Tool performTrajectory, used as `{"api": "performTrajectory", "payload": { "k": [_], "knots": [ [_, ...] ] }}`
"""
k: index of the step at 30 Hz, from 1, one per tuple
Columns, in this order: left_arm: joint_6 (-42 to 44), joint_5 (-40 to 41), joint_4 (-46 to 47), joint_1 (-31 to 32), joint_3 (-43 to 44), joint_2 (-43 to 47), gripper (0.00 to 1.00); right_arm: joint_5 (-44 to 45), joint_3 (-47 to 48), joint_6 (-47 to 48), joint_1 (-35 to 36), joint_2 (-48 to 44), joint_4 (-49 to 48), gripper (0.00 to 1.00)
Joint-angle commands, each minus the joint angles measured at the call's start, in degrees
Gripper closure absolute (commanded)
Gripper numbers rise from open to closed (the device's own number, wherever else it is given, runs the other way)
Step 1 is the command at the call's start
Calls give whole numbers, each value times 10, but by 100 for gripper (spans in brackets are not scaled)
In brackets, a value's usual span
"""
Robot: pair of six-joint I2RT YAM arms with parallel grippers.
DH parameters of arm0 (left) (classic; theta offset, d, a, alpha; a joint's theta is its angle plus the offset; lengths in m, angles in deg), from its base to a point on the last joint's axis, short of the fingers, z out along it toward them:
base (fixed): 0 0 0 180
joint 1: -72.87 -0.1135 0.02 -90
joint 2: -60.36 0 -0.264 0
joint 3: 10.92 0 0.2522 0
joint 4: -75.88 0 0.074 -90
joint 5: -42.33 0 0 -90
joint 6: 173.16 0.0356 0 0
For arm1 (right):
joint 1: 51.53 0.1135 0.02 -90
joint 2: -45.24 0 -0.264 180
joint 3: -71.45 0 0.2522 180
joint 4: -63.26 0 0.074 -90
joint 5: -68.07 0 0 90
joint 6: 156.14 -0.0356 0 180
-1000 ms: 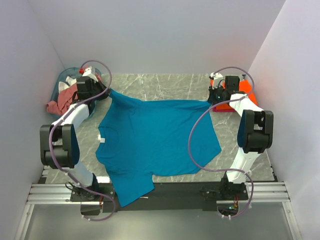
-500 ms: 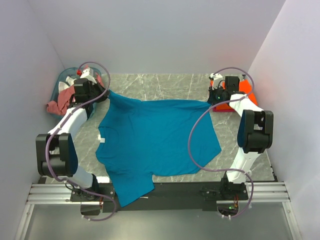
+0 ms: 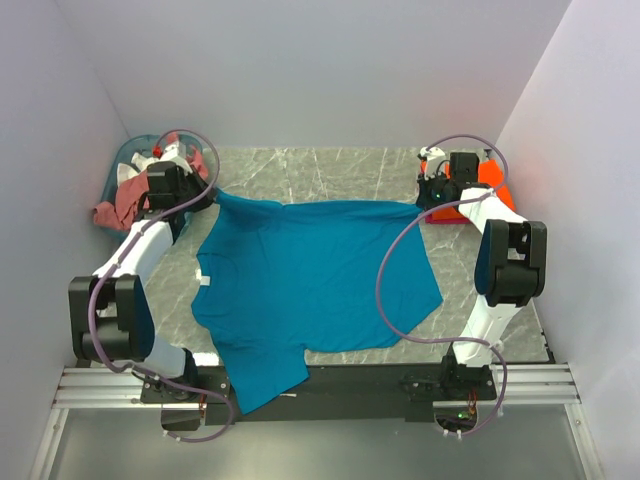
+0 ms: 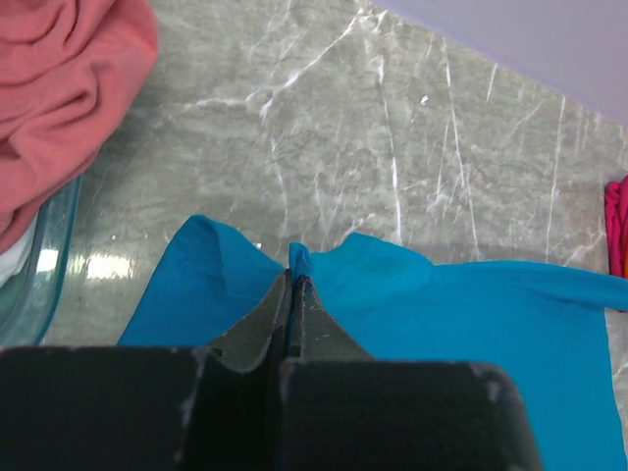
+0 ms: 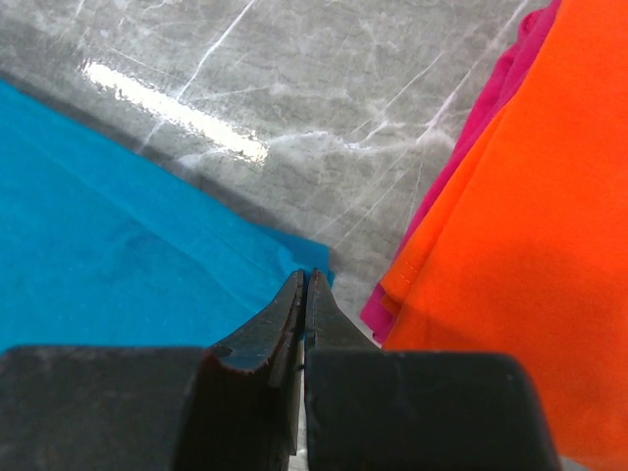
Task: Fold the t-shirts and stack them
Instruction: Fold the tshirt
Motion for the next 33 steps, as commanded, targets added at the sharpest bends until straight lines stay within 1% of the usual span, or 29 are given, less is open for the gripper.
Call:
{"api": "performTrajectory", "payload": {
  "k": [1, 16, 33],
  "knots": [
    [4, 13, -6, -2, -8, 38, 100, 10, 0, 9, -4, -32, -6, 100],
    [-3, 9, -43, -1, -41, 92, 100, 21, -1, 16, -4, -29, 1, 100],
    [5, 3, -74, -2, -53, 126, 100, 20, -3, 21, -4, -33, 11, 100]
  ]
}}
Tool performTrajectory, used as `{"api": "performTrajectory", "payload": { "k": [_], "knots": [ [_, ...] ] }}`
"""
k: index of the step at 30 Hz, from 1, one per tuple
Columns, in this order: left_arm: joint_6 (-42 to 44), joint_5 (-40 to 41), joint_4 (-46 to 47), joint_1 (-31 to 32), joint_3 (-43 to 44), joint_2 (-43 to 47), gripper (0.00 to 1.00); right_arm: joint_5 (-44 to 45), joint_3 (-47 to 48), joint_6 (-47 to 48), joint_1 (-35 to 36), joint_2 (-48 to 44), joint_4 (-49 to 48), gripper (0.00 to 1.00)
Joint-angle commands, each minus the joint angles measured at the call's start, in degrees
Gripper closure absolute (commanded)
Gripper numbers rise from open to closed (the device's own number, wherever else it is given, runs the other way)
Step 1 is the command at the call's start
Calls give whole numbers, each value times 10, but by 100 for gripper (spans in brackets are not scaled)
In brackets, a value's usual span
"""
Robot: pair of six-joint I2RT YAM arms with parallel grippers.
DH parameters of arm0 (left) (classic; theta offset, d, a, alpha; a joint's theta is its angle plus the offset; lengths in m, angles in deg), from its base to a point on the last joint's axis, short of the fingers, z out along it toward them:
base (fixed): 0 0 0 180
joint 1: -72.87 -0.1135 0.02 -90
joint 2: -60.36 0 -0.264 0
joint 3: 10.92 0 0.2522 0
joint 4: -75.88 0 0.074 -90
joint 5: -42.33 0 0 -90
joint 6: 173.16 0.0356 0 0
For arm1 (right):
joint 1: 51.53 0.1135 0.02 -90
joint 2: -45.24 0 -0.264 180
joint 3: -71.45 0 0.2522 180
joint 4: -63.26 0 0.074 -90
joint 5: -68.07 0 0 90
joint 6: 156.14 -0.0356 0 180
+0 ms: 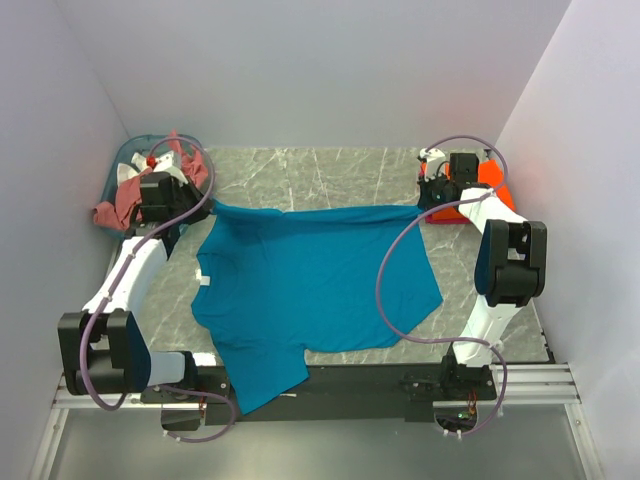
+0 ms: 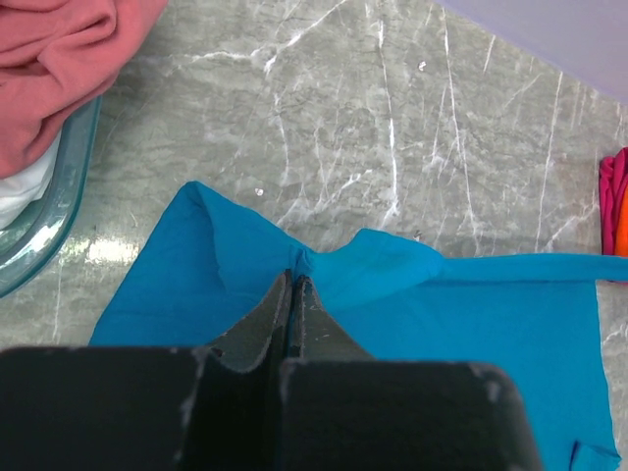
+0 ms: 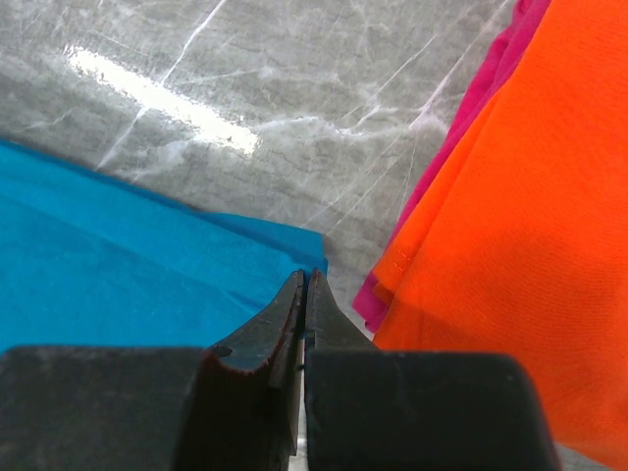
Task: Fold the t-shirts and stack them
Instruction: Fold the tshirt
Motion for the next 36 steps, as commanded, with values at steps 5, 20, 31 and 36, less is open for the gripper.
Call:
{"api": "performTrajectory", "payload": {
  "k": [5, 20, 31, 36],
  "knots": [
    [11, -7, -12, -2, -9, 32, 100, 3, -10, 17, -4, -38, 1, 100],
    [11, -20, -26, -1, -19, 24, 100, 2, -18, 47, -4, -39, 25, 100],
    [14, -28, -51, -2, -25, 23, 100, 6, -32, 63, -4, -39, 33, 100],
    [16, -33, -62, -1, -37, 33, 100, 9, -43, 69, -4, -44, 30, 99]
  ]
}}
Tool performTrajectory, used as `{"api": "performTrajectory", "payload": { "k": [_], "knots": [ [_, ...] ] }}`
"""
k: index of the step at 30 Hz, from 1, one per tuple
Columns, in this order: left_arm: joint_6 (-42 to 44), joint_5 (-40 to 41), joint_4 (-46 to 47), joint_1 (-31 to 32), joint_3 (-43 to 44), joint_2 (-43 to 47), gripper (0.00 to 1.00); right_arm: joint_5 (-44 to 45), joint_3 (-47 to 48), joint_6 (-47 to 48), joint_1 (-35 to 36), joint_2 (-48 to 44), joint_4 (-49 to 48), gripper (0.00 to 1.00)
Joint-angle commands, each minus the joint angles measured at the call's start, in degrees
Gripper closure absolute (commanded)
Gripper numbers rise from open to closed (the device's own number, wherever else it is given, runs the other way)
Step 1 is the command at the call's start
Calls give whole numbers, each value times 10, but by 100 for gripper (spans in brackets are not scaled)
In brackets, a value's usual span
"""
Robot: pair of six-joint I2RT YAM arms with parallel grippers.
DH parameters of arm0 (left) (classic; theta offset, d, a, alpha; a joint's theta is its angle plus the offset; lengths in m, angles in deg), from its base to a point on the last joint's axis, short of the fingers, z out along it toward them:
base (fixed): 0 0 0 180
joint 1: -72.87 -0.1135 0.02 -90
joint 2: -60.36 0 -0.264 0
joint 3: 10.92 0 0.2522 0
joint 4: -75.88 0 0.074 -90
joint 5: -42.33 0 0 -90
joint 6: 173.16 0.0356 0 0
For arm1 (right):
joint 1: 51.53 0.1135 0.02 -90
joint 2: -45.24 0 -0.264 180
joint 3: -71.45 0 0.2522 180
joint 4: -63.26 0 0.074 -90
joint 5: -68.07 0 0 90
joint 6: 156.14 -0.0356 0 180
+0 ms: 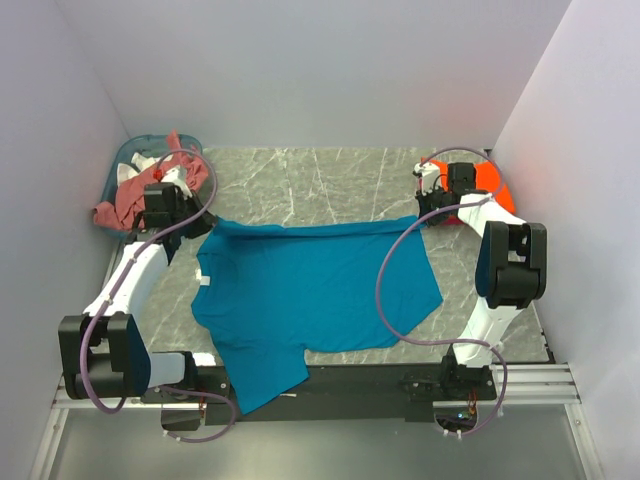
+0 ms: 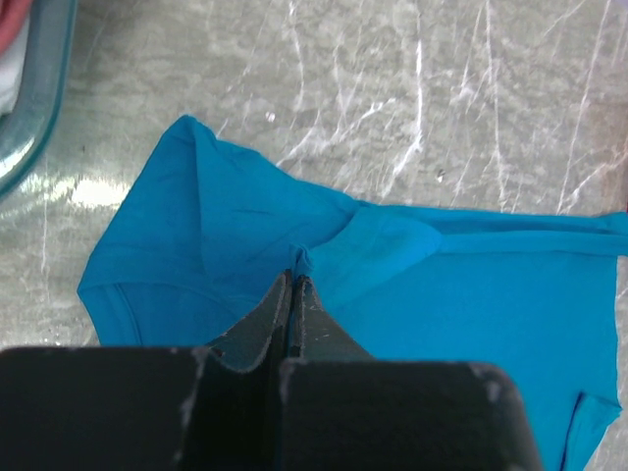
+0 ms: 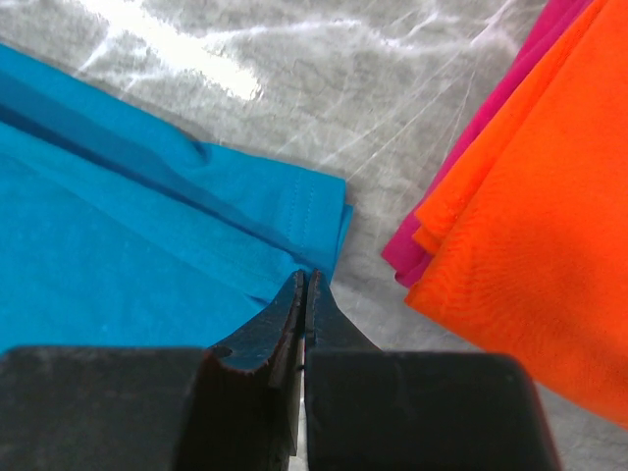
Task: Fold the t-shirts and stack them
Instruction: Fold the tshirt
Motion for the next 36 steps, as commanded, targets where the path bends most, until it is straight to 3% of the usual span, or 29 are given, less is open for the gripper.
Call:
{"api": "performTrajectory", "payload": {
  "k": [1, 36],
  "knots": [
    [12, -13, -9, -1, -12, 21, 100, 7, -5, 13, -4, -35, -6, 99],
    [16, -33, -43, 6, -40, 53, 100, 27, -35, 39, -4, -42, -6, 97]
  ]
}}
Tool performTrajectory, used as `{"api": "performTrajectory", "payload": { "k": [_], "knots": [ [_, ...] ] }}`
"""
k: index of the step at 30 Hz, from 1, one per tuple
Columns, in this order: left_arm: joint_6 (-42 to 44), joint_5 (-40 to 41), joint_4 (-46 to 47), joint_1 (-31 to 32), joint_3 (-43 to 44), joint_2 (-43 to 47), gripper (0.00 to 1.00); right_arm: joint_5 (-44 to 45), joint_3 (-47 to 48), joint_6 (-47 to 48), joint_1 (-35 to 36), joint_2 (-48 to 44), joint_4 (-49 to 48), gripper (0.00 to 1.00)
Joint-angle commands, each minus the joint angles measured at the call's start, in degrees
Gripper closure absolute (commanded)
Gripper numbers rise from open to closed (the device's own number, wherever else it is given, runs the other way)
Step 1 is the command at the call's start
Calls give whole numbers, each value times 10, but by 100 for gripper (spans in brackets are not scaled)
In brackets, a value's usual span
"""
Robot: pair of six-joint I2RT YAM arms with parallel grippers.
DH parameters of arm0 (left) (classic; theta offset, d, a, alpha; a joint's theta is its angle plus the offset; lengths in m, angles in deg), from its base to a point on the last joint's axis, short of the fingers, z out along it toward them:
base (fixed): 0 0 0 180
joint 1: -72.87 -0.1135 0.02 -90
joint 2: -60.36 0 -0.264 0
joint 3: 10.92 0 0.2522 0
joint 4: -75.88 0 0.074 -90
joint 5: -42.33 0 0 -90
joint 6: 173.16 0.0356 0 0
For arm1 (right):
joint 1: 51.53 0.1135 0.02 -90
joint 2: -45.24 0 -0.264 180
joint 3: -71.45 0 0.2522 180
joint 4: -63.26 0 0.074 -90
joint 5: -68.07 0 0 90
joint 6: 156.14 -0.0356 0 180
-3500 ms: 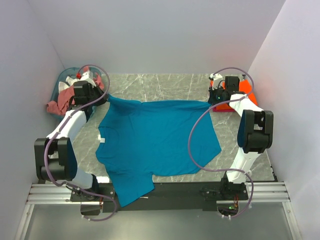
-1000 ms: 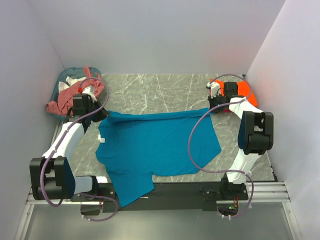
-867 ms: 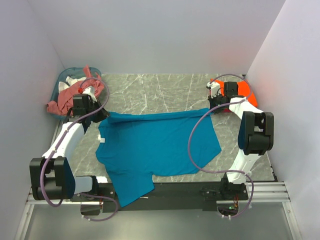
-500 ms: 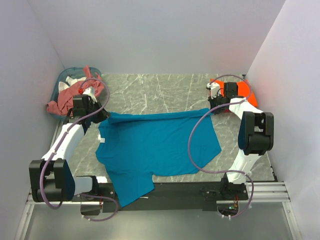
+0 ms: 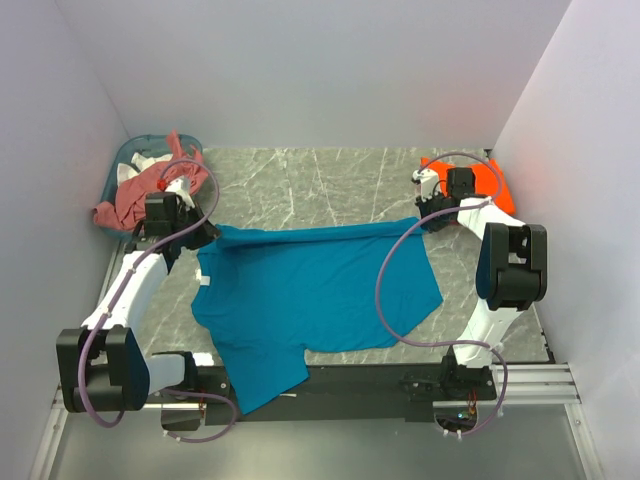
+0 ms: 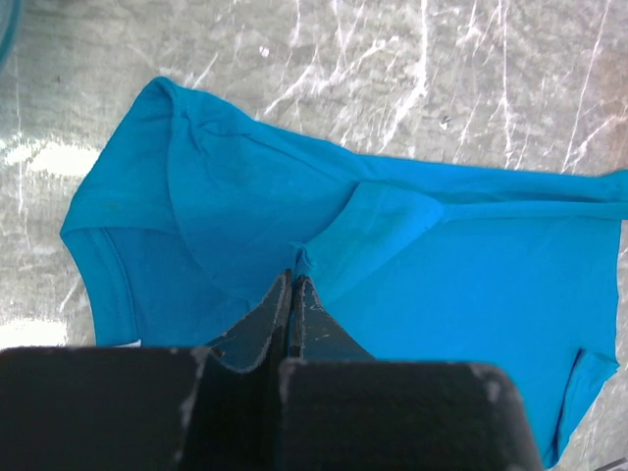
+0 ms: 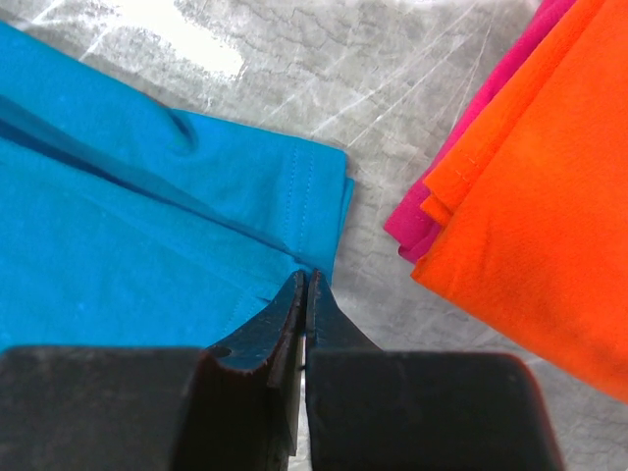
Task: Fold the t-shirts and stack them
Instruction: Fold the tshirt
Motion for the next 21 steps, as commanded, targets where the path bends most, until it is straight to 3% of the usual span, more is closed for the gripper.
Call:
{"api": "performTrajectory", "payload": {
  "k": [1, 21],
  "knots": [
    [11, -13, -2, 1, -6, 15, 100, 5, -6, 11, -4, -33, -6, 97],
    [15, -15, -6, 1, -12, 21, 100, 1, -30, 21, -4, -48, 1, 88]
  ]
}}
